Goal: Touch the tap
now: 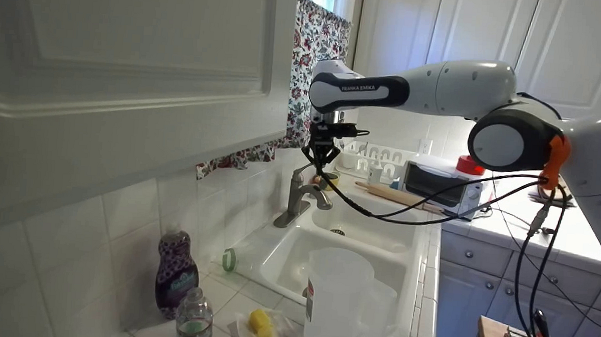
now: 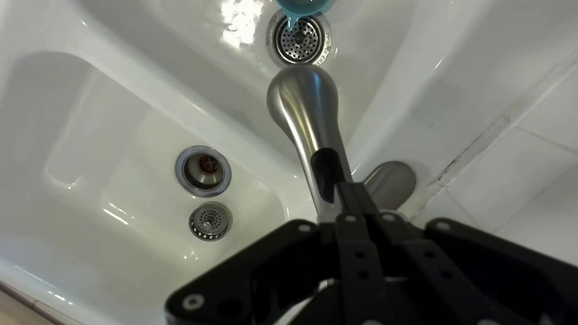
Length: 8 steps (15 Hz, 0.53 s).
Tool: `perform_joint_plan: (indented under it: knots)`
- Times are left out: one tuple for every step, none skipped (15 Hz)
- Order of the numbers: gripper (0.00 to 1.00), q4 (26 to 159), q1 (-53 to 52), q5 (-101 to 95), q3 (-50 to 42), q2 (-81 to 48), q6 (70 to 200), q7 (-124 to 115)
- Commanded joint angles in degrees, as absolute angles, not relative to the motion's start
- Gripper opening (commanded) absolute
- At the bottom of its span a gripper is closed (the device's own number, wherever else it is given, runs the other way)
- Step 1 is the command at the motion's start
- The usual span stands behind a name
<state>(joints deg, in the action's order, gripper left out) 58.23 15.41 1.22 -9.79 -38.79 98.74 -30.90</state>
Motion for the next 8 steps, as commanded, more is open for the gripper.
perform_joint_plan:
  knots:
    - [0.26, 69.52, 14.63, 1.44, -9.36, -30.27, 102.46, -30.14]
    - [0.27, 72.36, 14.49, 1.18, -9.18, -28.44, 105.08, -28.87]
    - [0.32, 74.99, 14.21, 0.94, -9.19, -26.73, 107.14, -28.19]
    - [0.40, 77.33, 14.01, 0.87, -9.24, -25.14, 108.53, -27.72]
    - [0.46, 79.87, 13.88, 0.99, -9.22, -23.49, 109.27, -27.23]
    - [0.53, 82.43, 13.72, 1.01, -9.23, -21.85, 109.55, -26.81]
    - [0.60, 84.99, 13.68, 1.25, -9.14, -20.06, 109.49, -26.17]
    - [0.68, 87.59, 13.63, 1.33, -9.03, -18.30, 109.93, -25.16]
